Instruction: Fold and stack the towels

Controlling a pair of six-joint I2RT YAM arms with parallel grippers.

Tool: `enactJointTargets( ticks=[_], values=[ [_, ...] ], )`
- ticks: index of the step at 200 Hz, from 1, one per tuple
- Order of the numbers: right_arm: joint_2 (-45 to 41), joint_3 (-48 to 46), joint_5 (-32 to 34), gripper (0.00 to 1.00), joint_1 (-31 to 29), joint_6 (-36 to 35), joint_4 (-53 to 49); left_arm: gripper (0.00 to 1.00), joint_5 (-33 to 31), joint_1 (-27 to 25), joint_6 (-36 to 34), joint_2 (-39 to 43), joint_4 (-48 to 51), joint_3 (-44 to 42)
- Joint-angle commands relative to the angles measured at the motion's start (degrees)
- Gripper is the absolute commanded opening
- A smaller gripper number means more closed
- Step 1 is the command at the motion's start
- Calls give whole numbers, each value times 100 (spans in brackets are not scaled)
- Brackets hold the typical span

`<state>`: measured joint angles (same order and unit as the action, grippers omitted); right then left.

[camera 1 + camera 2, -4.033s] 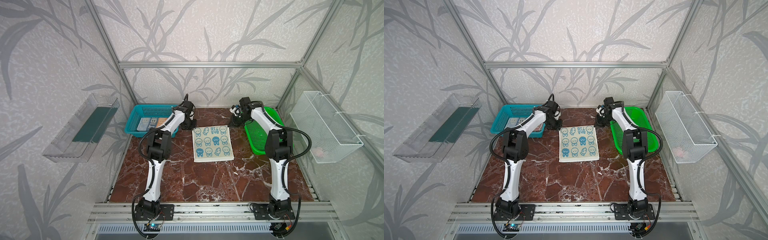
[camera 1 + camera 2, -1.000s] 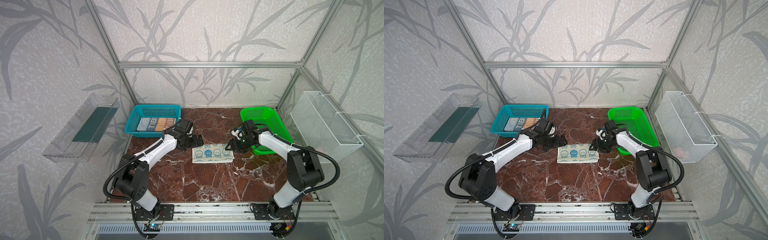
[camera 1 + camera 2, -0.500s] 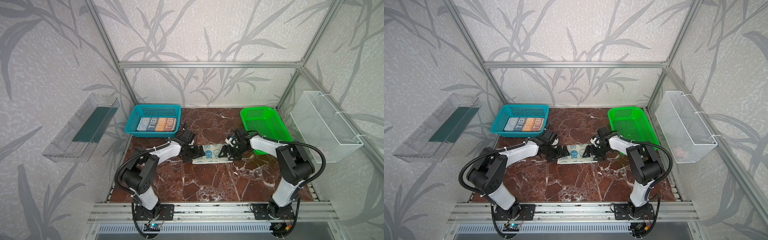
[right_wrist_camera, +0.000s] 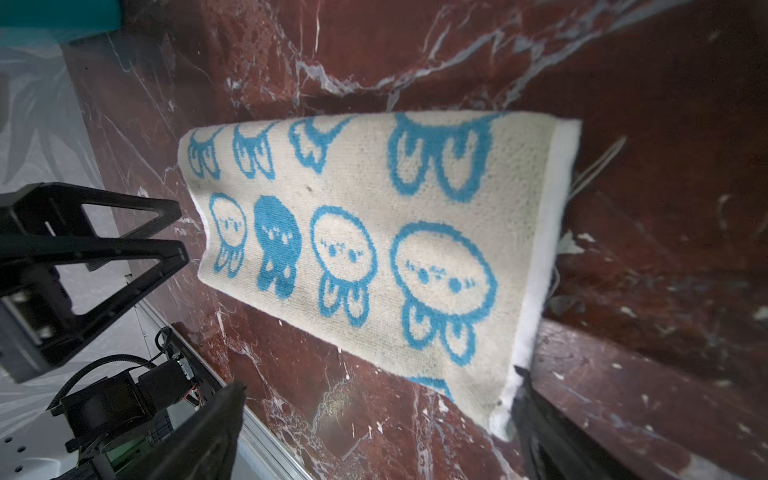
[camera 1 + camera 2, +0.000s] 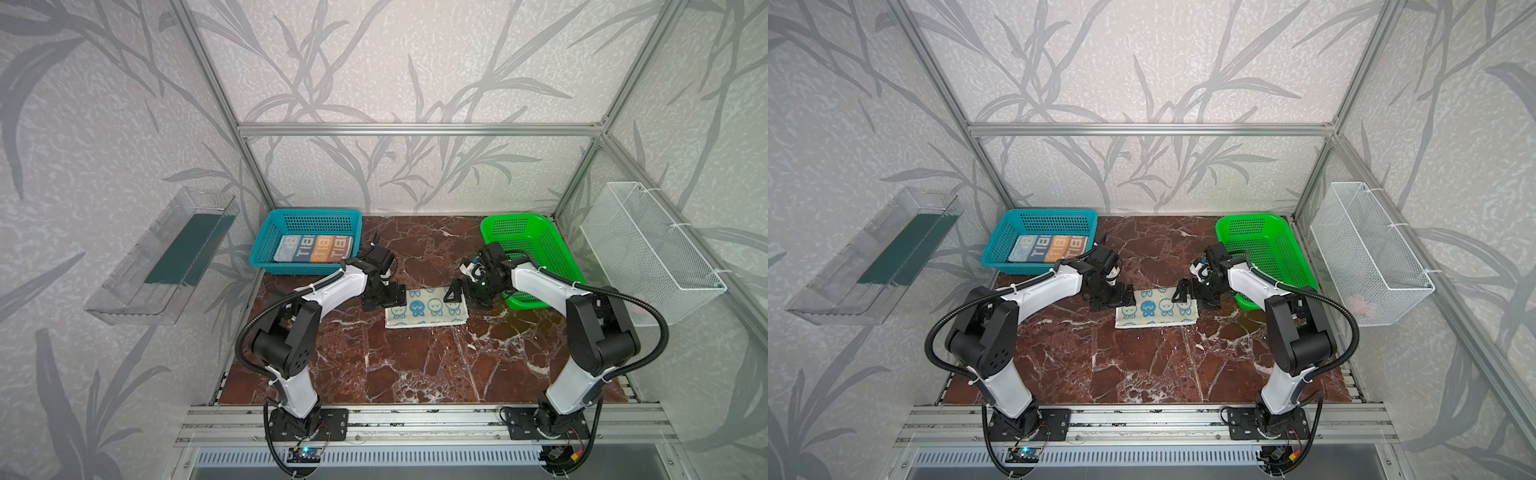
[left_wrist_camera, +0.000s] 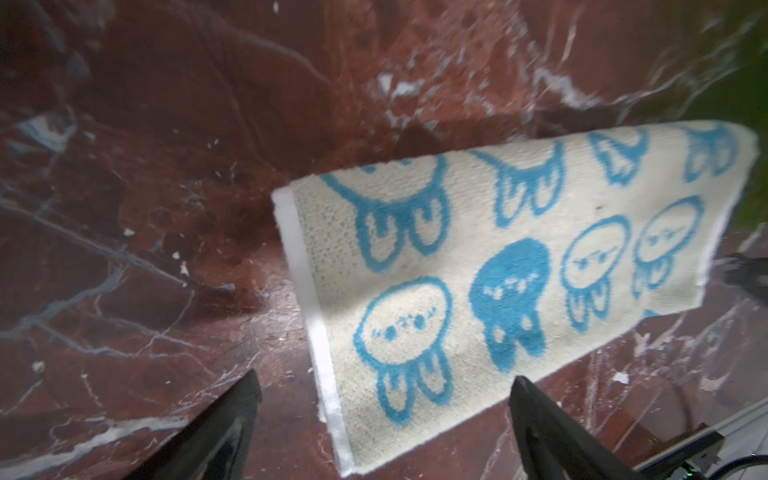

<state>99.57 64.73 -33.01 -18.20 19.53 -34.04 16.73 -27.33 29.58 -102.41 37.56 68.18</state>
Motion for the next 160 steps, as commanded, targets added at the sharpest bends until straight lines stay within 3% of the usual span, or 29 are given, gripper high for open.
enactJointTargets(
  ticks=[1, 56, 113, 137, 148, 160],
  values=[
    [-24, -93, 58, 99, -9, -142, -151, 92, -175, -22, -258, -187, 451, 183],
    [191, -215, 146, 99, 0, -147, -2, 82, -279, -122, -374, -718, 450, 426],
    [317, -388, -45, 99, -6, 16, 296, 56, -835, -390, -475, -1176, 763, 635],
    [282, -386, -54, 99, -8, 25, 302, 10, -1105, -394, -565, -1143, 937, 731],
    [265, -378, -69, 99, -8, 41, 321, 1, -1222, -393, -626, -1137, 1017, 783],
    [256, -376, -74, 99, -9, 66, 351, 0, -1269, -396, -688, -1141, 1084, 855]
  ],
)
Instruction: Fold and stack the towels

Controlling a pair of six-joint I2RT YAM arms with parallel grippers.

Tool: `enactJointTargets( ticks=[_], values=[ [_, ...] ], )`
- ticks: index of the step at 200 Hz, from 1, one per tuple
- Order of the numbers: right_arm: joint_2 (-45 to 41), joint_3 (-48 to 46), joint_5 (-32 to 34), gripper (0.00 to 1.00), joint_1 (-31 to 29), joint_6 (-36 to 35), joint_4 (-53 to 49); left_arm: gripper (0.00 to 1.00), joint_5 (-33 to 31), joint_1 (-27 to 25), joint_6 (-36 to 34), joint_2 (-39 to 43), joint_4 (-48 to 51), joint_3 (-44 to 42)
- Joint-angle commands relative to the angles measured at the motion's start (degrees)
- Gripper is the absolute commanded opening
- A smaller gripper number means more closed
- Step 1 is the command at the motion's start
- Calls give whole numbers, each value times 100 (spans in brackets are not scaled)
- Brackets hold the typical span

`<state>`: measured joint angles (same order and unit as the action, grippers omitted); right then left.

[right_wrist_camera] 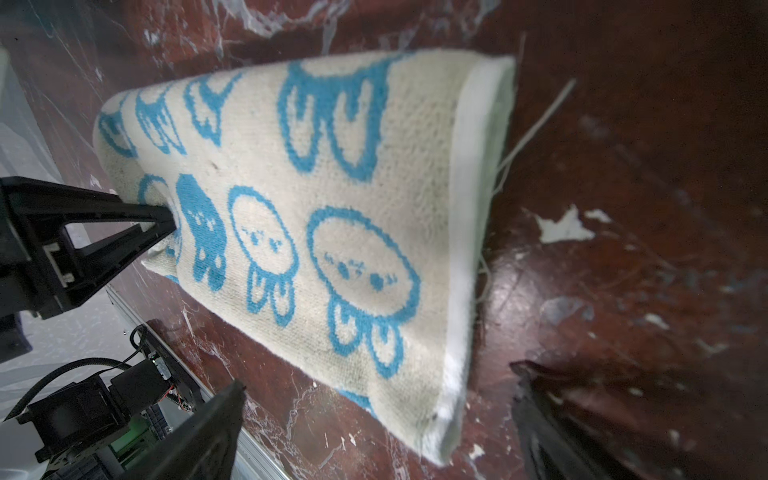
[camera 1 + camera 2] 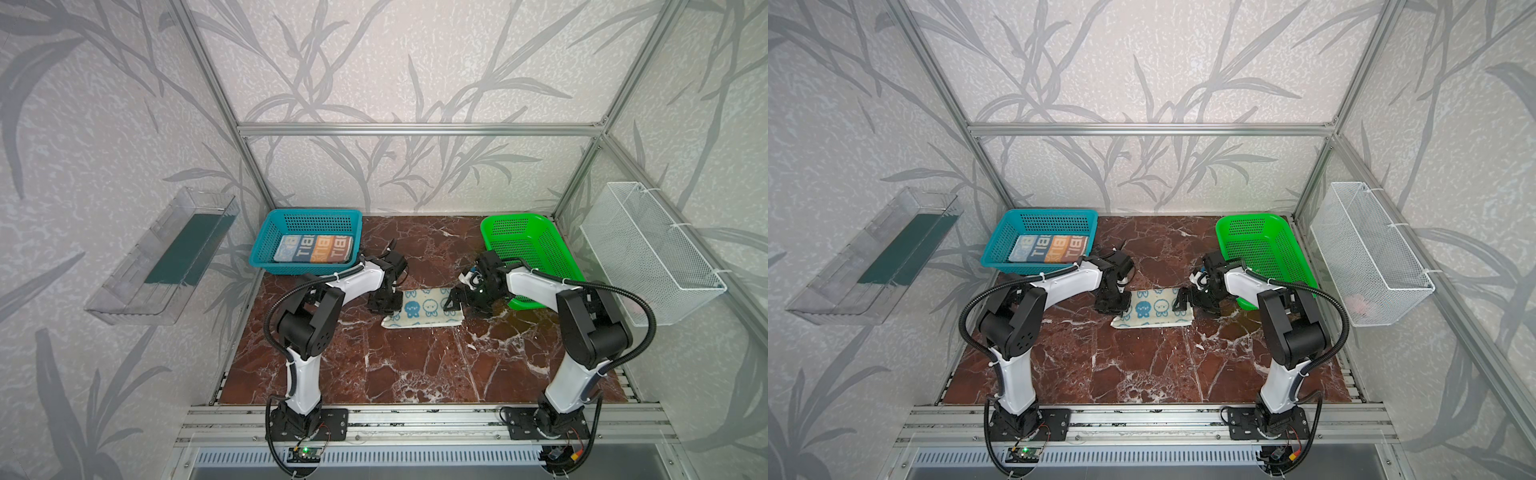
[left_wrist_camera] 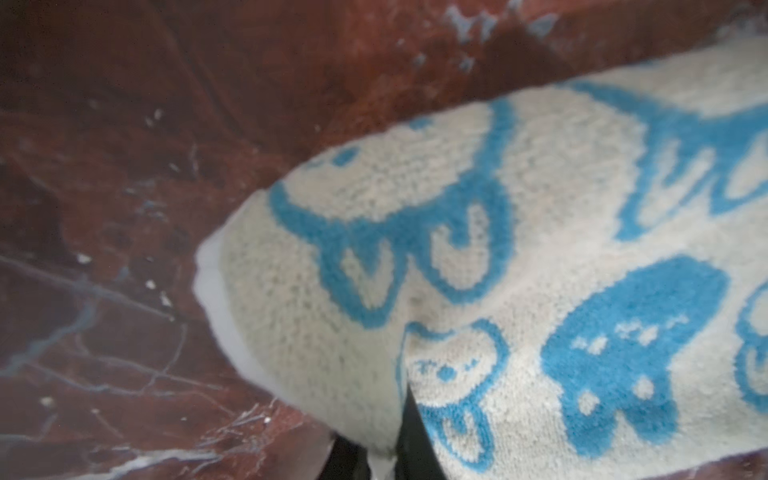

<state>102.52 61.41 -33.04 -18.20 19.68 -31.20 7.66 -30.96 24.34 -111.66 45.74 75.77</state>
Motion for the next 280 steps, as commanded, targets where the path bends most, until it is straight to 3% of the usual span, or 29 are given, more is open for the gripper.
enactJointTargets(
  ticks=[1, 49, 104, 154, 219, 259, 280],
  values=[
    [-39, -38, -76, 99, -9, 52, 64, 0, -362, -28, -169, -221, 268, 101],
    [-51, 146, -115, 99, 0, 71, 23, 0, -571, 82, -542, -348, 841, 681],
    [-44, 794, -227, 99, -23, 49, -61, 0, -1234, 478, -1155, -282, 1882, 2171],
    [385, 2067, -274, 99, -200, 79, -218, 0, -2157, 781, -1703, -952, 2970, 4276],
    [1261, 4069, -65, 99, -817, -159, -437, 0, -2456, 1325, -2372, -1631, 3152, 6274],
    [1945, 5157, -9, 99, -973, -90, -601, 0, -3033, 1609, -3053, -1572, 2622, 6248],
    [2210, 5535, -58, 99, -1011, -61, -685, 0, -2875, 1941, -3235, -1556, 2379, 6240]
  ],
)
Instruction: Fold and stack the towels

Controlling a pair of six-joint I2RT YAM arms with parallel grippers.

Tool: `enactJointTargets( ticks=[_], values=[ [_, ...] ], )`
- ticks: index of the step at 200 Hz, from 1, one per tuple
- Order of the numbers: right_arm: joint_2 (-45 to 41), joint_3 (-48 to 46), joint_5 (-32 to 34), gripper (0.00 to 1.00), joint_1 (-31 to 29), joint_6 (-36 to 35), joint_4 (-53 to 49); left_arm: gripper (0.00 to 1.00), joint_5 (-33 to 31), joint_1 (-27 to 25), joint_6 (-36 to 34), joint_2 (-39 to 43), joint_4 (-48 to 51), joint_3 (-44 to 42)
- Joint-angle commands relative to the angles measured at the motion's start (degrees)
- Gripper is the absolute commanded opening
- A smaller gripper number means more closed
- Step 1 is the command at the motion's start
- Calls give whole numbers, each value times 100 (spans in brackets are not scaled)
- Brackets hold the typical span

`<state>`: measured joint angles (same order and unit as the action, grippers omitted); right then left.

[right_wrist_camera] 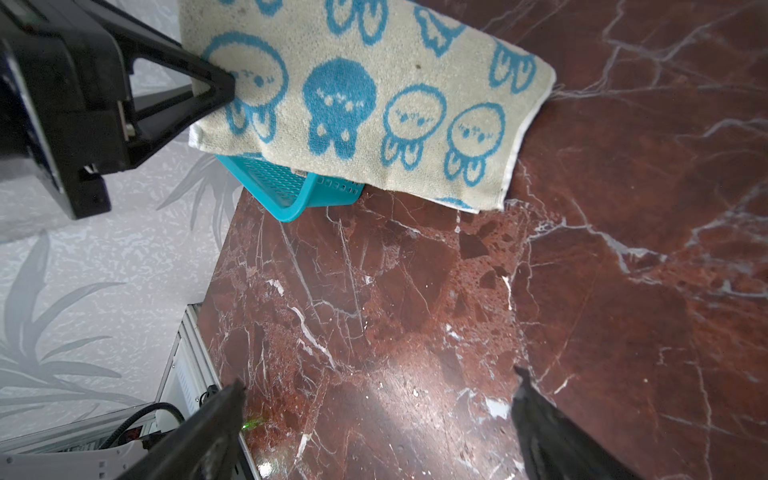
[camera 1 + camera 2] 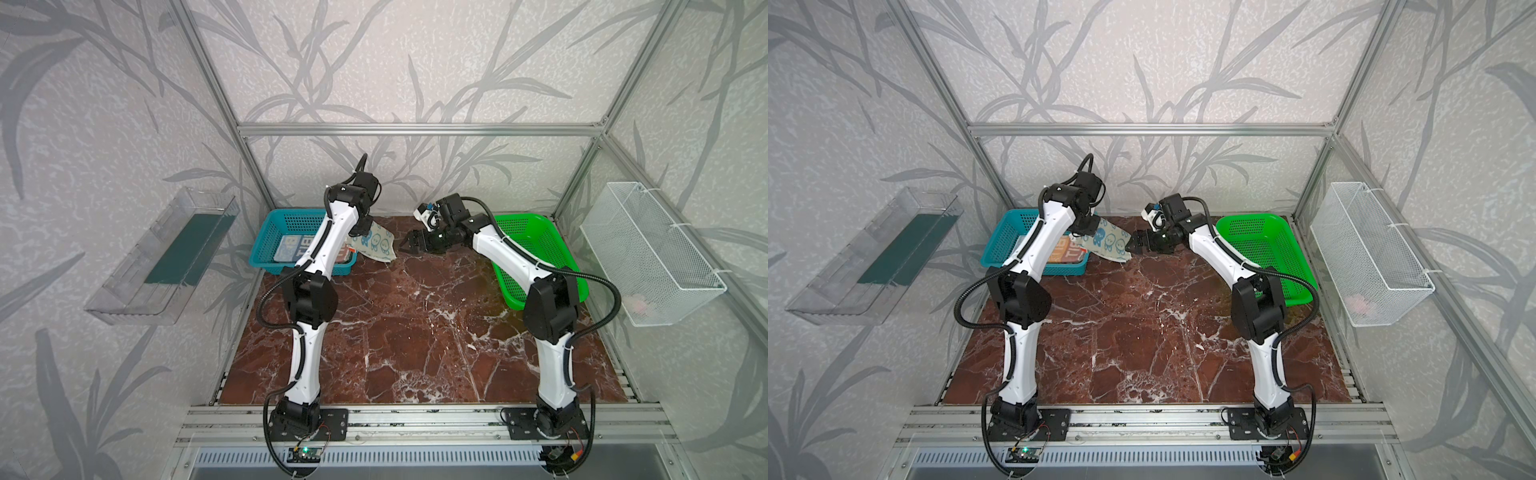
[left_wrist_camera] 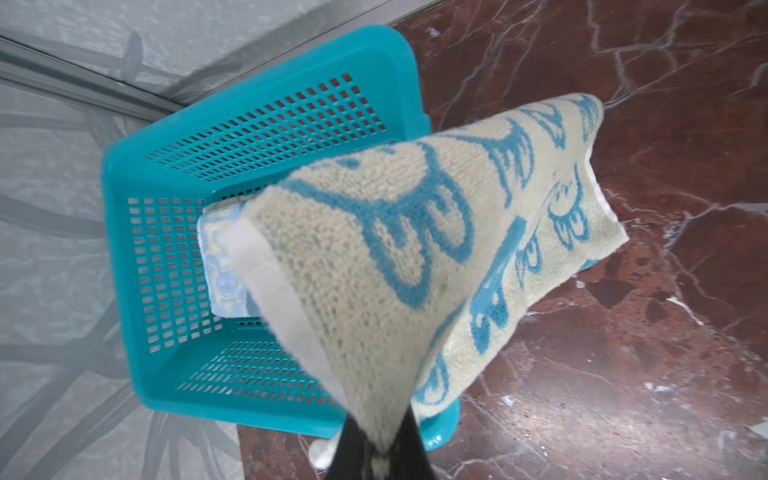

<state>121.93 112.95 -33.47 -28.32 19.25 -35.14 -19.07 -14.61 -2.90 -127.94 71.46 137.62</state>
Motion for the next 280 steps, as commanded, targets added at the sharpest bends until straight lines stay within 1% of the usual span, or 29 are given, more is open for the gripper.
enactJointTargets(
  ticks=[1, 18, 48, 72, 113, 136, 173, 212, 253, 280],
  values=[
    [283, 397, -8, 99, 1, -17, -292, 0, -185, 317, -520, 79, -207, 54],
    [468, 674, -2, 99, -25, -51, -421, 0, 103, 583, -723, 99, -383, 35],
    [797, 1169, 21, 99, -78, -130, -664, 0, 286, 890, -1206, 80, -688, -194],
    [1101, 1683, 74, 99, -134, -186, -906, 0, 453, 1135, -1333, 111, -831, -429],
    [1849, 3181, 293, 99, -332, -476, -1614, 0, 606, 1460, -1649, 201, -1222, -941],
    [2221, 3802, 289, 99, -394, -410, -1785, 0, 665, 1579, -1796, 224, -1430, -1147],
    [2362, 3867, 254, 99, -399, -246, -1603, 0, 724, 1806, -1990, 206, -1702, -1372],
    [2447, 3867, 265, 99, -394, -196, -1490, 0, 722, 2028, -2074, 105, -1824, -1393],
    [2581, 3867, 201, 99, -398, -61, -1527, 0, 850, 2261, -2110, 46, -1910, -1438],
    [2626, 3871, 263, 99, -396, -42, -1606, 0, 818, 2368, -2223, -18, -2035, -1556]
  ],
)
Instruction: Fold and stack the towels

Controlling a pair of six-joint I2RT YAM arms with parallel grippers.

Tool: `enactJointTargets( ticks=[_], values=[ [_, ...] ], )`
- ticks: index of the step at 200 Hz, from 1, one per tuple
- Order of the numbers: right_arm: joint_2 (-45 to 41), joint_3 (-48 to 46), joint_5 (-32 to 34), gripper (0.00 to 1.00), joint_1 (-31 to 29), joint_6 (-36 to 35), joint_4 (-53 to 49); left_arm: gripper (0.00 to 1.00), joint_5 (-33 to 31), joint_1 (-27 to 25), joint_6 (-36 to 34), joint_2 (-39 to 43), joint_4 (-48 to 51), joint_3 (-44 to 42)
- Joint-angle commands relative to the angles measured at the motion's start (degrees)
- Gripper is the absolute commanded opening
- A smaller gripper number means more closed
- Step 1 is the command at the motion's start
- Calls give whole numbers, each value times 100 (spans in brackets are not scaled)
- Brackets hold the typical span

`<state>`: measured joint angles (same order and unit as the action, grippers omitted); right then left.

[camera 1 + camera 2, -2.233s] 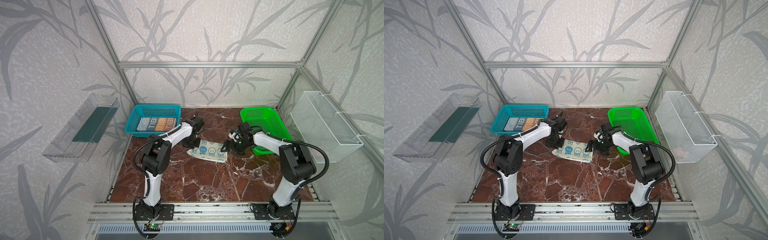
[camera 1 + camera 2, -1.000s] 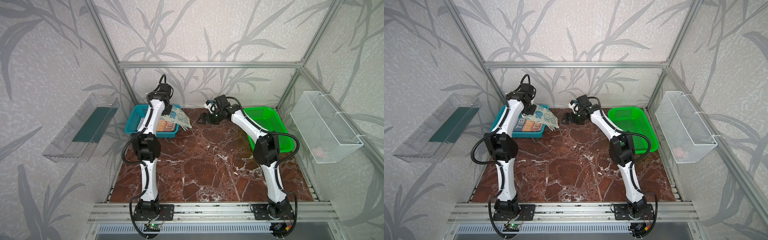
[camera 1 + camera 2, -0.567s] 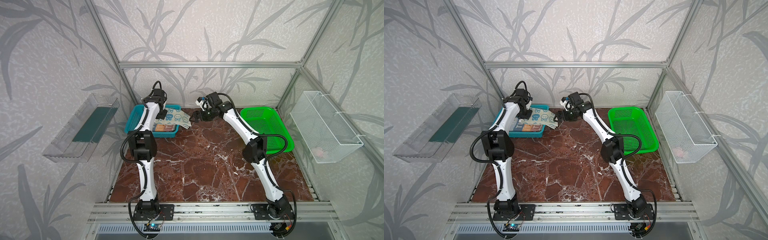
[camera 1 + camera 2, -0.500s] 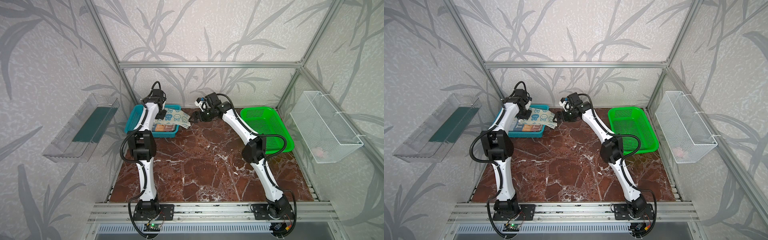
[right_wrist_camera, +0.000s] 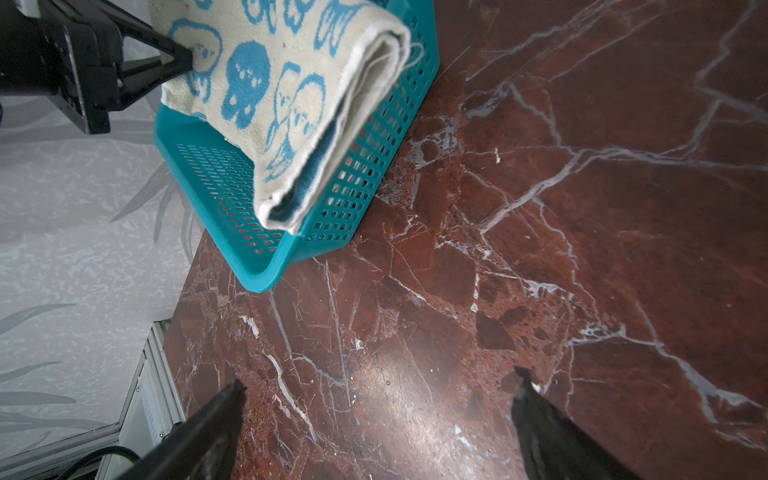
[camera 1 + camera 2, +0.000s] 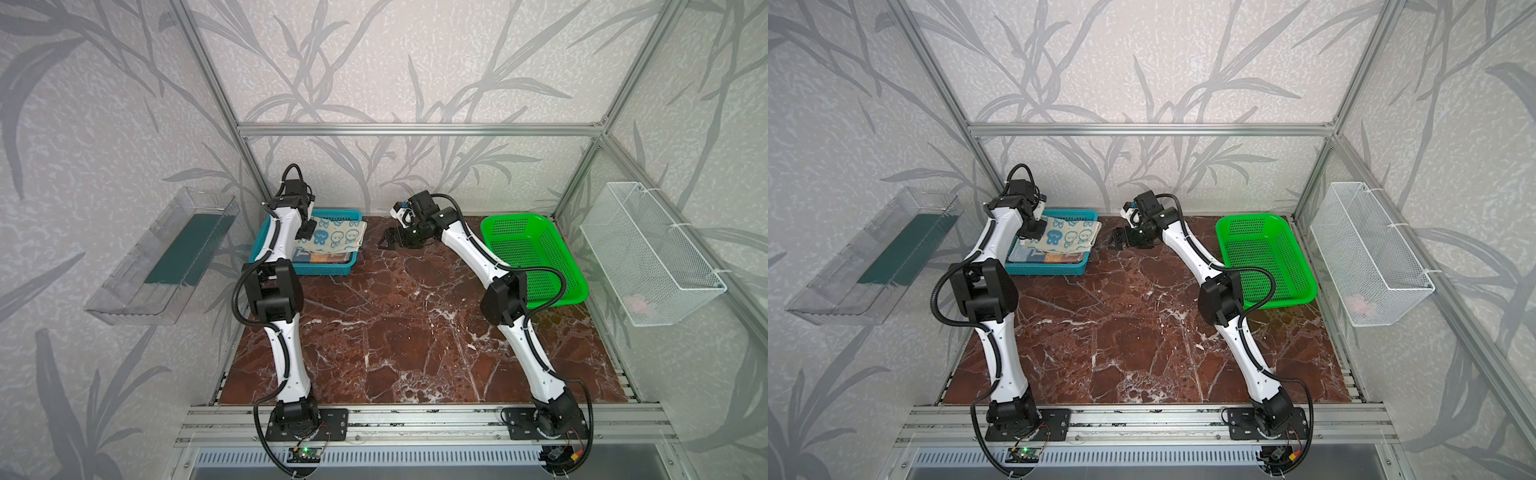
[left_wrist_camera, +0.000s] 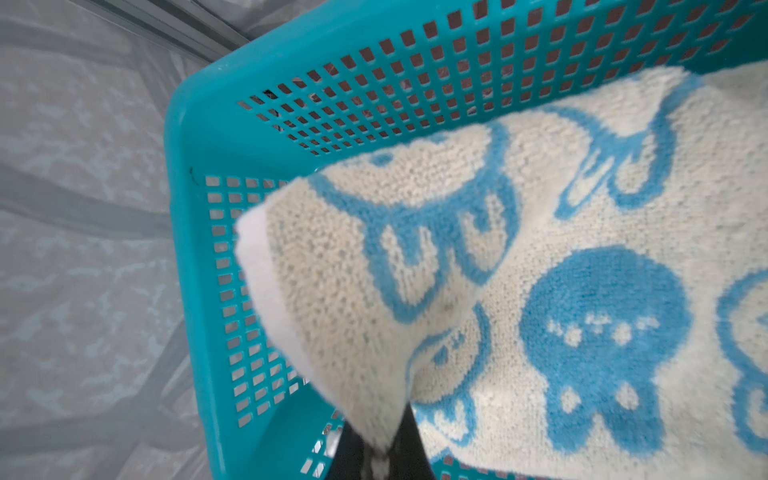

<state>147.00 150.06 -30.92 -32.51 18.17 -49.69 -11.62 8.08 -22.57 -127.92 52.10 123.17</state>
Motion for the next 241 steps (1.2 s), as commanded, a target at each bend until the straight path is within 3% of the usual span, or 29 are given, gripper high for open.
enactJointTargets(
  ticks=[1, 181, 210, 241],
  values=[
    [125, 156, 0, 99, 25, 64, -158, 0, 72, 103, -261, -21, -110, -119],
    [-56, -202, 59, 99, 95, -209, -374, 0, -193, 459, -301, -568, -543, -1],
    [-90, -208, 141, 99, 105, -268, -433, 1, 201, 481, -268, -541, -708, -166],
    [-303, -187, 440, 99, 126, -439, -613, 9, -359, 460, -91, -734, -604, 134]
  ],
)
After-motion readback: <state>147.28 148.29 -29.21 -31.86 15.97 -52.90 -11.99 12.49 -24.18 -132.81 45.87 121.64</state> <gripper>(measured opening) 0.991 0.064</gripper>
